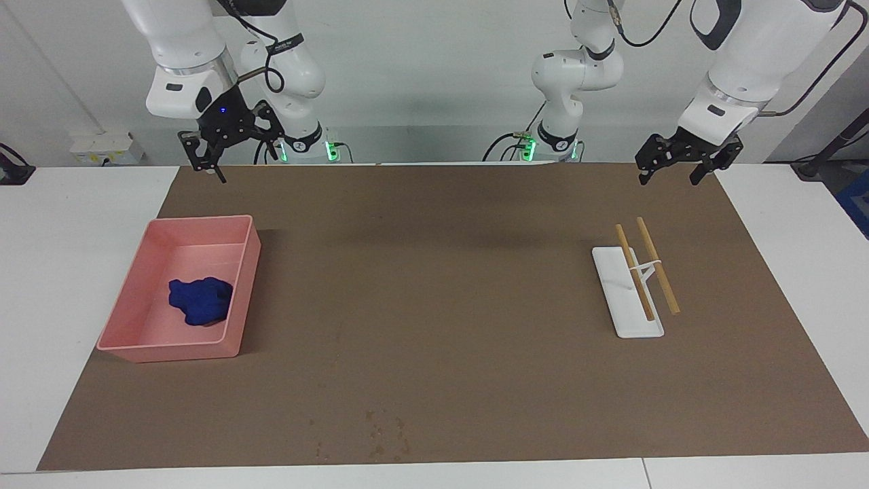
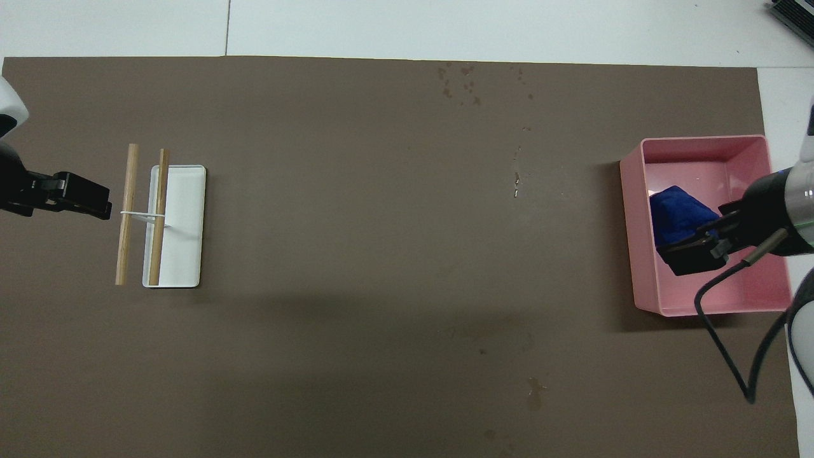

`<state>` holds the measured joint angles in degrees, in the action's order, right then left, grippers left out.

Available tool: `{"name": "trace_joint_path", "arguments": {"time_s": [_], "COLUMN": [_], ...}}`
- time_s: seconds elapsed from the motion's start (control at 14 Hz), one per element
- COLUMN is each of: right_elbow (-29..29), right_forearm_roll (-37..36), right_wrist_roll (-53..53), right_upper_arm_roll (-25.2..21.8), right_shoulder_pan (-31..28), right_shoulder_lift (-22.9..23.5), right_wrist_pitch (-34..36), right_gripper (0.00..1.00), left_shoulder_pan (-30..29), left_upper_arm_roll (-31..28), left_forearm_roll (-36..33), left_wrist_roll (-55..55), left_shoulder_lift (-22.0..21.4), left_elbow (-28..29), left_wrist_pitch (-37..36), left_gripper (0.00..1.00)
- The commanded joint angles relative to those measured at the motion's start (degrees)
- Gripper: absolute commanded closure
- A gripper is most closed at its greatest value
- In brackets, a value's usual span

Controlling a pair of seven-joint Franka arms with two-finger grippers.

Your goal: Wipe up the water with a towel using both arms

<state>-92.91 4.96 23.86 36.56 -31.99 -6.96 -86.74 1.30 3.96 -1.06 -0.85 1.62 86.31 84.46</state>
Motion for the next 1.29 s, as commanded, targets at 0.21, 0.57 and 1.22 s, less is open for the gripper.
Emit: {"name": "trace_joint_path", "arguments": {"time_s": [0.21, 0.57, 1.22], "right_elbow": [0.2, -1.1, 0.7], "right_forearm_roll": [1.4, 0.0, -2.1], "right_wrist_roll": [-10.2, -10.5, -11.4], "right_upper_arm_roll": [-21.2, -31.4, -40.3], "right_shoulder_pan": [23.1, 31.4, 40.6], "right_shoulder_lift": [-0.2, -0.4, 2.8], "right_wrist_pitch": [1.6, 1.6, -3.8], "right_gripper": [0.0, 0.0, 0.0], "left_shoulder_pan": [0.5, 0.5, 0.5], "left_upper_arm_roll": [-0.4, -0.4, -0.4], "left_forearm_roll": [-1.0, -1.0, -1.0], "left_wrist_roll": [-0.2, -0.2, -0.2], "left_shoulder_lift": [-0.8, -0.9, -0.8], "left_elbow": [1.2, 1.2, 1.2], "left_wrist_pitch": [0.7, 0.7, 0.7], "left_gripper": [0.0, 0.0, 0.0]}}
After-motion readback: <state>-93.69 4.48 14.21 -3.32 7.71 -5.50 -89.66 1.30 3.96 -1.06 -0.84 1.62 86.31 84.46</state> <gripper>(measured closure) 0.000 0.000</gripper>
